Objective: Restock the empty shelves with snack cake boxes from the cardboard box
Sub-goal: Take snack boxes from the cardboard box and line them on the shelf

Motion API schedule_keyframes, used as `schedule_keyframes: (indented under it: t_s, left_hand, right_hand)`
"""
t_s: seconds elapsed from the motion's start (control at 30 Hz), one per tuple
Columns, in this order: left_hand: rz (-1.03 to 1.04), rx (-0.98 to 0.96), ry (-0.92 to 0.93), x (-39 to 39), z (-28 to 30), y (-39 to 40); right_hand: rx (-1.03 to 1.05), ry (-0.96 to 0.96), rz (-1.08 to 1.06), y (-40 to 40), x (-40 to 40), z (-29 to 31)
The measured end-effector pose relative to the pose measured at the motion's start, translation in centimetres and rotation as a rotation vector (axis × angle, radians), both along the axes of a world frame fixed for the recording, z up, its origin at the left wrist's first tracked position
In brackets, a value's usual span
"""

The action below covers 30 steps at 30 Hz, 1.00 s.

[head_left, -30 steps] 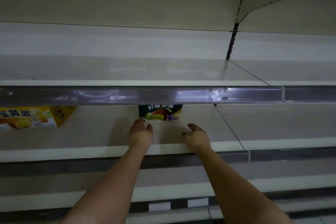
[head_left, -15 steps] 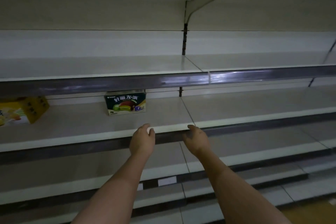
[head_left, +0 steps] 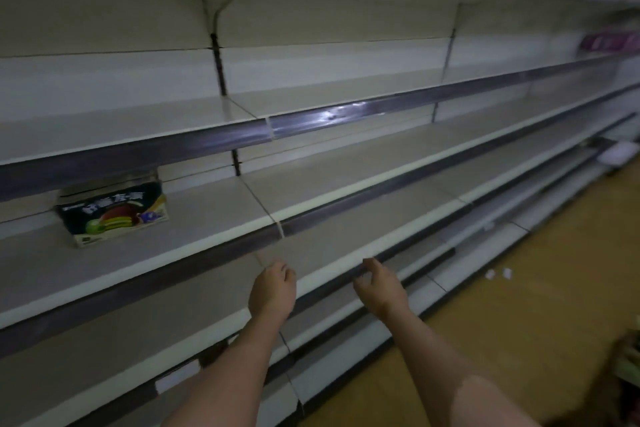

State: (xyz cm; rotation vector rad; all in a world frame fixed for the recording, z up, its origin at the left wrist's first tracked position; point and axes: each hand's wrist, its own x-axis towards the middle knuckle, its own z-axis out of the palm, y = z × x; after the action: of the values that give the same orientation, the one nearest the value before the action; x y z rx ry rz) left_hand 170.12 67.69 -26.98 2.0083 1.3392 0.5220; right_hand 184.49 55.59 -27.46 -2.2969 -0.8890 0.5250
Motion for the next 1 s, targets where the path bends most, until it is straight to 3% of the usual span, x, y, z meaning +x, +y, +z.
schedule_keyframes:
  t_s: [0.23,0.57,1.0]
  left_hand:
    - [-0.338,-0.133,0.006,7.2,-3.4,-6.7]
    - [-0.670,-0.115,0.059,19.4,-4.3,-21.1]
    - [-0.877,-0.126,0.134,32.4,-4.8,-35.1]
  right_hand:
    - [-0.062,0.020,-0.335,-11.6,3.2,-1.9]
    - [-0.112,0.012,-0.770,-28.8,9.8,-2.8]
    - [-0.136,0.010,-0.851,-41.5,20.8,-2.8]
